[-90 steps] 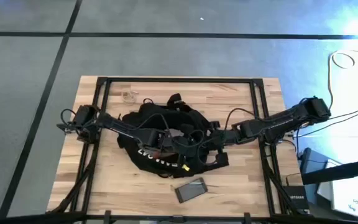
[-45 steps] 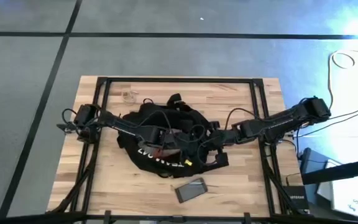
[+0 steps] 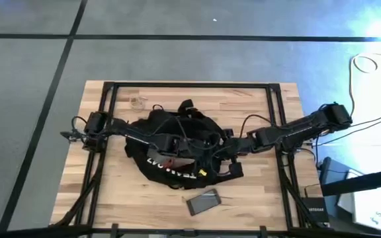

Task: Unpack backpack
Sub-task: Close the black backpack

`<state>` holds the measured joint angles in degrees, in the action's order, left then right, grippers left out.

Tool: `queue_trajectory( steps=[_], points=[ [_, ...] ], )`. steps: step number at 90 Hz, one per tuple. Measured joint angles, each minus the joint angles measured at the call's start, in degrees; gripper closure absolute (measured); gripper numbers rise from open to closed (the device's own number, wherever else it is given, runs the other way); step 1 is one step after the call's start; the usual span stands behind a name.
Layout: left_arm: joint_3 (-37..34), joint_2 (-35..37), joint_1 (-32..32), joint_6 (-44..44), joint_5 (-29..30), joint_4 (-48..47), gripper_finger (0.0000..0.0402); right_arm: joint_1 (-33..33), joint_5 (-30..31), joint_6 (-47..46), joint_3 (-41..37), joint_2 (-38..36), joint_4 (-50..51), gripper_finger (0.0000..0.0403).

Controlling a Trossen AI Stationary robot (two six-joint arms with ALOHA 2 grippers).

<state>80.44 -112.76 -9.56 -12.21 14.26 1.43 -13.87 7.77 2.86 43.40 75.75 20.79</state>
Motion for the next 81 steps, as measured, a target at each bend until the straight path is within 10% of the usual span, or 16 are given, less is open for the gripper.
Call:
queue_trajectory(
  steps=[29, 81],
  points=[
    [0.0, -1.2, -0.2, -1.7, 2.8, 4.1, 0.0238, 0.0, 0.1, 0.0, 0.0, 0.0, 0.3, 0.0380],
    [1.3, -0.2, -1.9, -4.6, 5.3, 1.2, 0.0396, 0.0, 0.1, 0.0, 0.0, 0.0, 0.0, 0.0380]
  ],
)
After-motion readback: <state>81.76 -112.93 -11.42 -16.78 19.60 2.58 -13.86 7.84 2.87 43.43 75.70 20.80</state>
